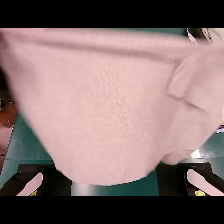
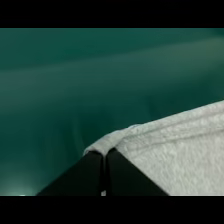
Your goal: Fold the shirts.
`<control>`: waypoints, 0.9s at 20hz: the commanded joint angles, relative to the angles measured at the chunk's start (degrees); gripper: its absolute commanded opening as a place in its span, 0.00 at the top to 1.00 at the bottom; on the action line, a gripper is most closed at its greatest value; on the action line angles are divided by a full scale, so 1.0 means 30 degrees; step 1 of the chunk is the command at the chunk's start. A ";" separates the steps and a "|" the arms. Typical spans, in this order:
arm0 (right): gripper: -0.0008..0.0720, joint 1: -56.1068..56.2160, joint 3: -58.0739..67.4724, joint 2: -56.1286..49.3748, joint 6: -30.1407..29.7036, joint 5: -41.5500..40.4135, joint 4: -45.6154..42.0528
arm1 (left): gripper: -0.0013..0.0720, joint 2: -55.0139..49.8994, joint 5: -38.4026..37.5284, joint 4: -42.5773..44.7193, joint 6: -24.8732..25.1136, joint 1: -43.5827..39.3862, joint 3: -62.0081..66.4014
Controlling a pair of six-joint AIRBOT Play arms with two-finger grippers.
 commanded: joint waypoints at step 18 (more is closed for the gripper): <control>0.98 0.3308 -0.4816 -1.0091 0.1545 -1.4105 -0.0051 | 0.95 -0.9143 1.4331 -0.0204 0.3730 0.0007 -0.6178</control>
